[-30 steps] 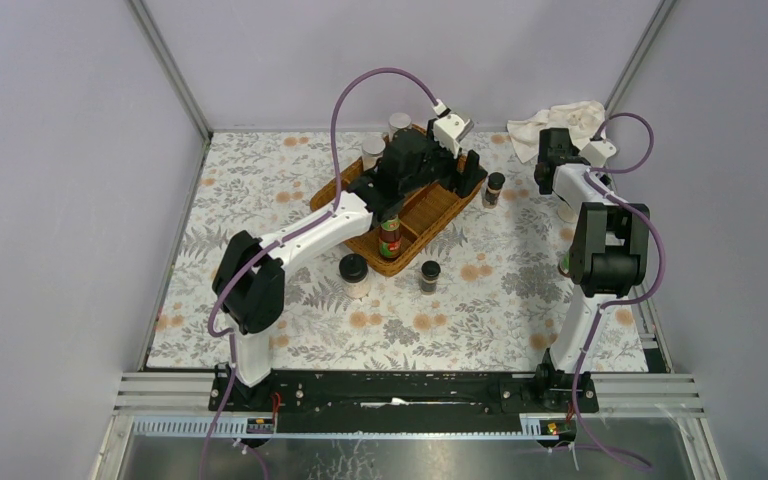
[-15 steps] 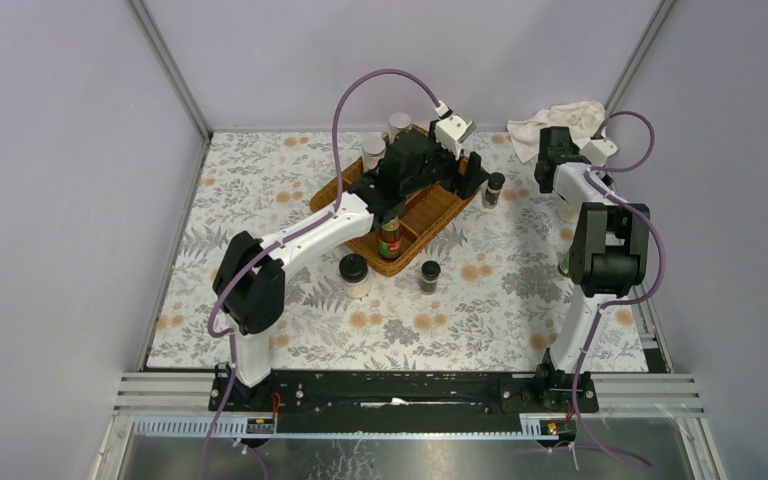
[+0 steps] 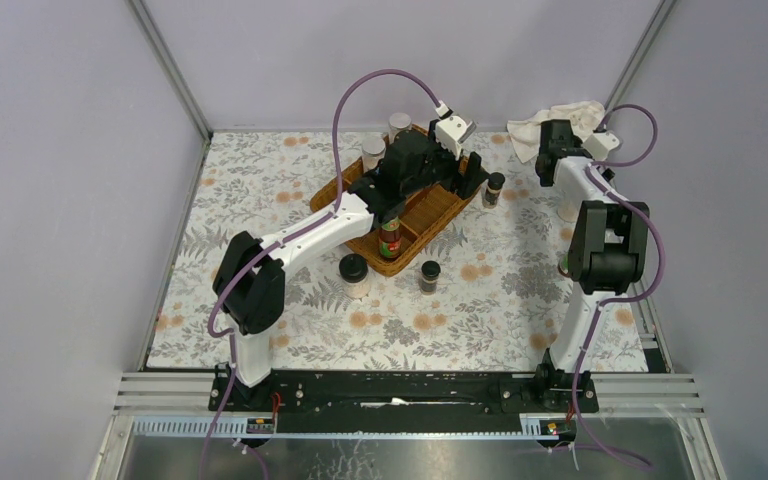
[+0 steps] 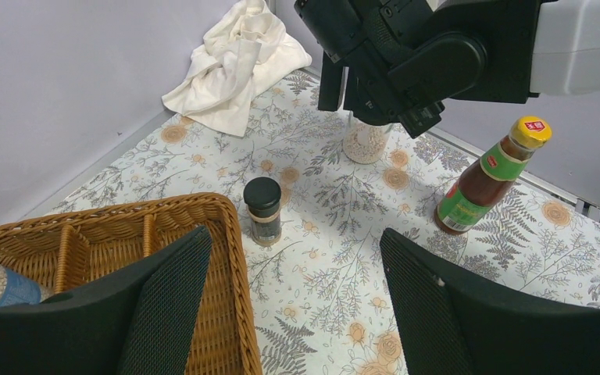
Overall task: Organize the condiment bottles
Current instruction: Pick up the bottle from the center of the board.
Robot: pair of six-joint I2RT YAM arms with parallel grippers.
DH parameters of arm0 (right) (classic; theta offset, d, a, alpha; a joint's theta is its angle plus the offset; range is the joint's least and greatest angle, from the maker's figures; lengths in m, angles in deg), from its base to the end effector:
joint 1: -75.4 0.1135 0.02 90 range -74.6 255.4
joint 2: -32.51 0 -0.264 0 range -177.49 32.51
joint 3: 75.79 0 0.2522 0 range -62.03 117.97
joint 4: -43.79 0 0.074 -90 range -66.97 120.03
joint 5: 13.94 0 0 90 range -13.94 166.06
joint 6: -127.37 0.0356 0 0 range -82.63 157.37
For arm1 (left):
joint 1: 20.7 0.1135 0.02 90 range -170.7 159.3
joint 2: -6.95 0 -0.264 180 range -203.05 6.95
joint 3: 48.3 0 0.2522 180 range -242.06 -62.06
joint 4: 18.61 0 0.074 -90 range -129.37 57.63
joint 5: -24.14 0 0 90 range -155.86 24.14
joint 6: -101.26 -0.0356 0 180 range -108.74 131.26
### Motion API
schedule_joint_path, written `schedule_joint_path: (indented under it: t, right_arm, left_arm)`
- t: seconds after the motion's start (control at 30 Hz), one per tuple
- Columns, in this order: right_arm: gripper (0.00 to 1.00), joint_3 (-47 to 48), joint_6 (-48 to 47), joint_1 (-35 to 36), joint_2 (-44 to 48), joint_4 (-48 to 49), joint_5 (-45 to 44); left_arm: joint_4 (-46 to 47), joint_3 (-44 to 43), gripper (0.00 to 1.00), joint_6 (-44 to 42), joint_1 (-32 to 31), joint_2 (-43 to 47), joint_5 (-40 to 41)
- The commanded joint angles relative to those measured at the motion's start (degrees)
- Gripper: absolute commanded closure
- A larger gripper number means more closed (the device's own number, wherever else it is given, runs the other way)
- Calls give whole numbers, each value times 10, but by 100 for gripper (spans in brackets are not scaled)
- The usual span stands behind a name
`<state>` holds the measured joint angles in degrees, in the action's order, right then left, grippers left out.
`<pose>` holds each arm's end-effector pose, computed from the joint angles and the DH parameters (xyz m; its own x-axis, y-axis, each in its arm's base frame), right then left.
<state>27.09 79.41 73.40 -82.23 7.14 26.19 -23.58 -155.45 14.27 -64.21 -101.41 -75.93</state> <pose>0.4403 -0.0426 0.2288 -0.2019 0.4389 -0.8755 0.8940 0.4477 0.0183 0.3320 -0.3238 0.3470 -0.1202 0.0428 -0.9918 0.7987 0.5975 -0.0710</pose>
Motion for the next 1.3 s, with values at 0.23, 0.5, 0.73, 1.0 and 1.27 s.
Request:
schedule_joint_path:
  t: [0.23, 0.5, 0.73, 1.0, 1.27]
  right_arm:
    - [10, 17, 30, -1, -9, -25, -31]
    - [23, 18, 39, -1, -14, -31, -34]
    - [57, 11, 43, -1, -11, -30, -38]
    - [100, 5, 44, -1, -7, -28, -32]
    - [100, -25, 1, 0, 22, 26, -13]
  left_arm:
    - [-4, 7, 16, -10, -4, 6, 6]
    - [-4, 7, 16, -10, -5, 6, 7]
    - [-4, 8, 16, -10, -7, 6, 6]
    - [-3, 8, 15, -11, -7, 6, 7]
    - [-2, 8, 15, -10, -9, 6, 12]
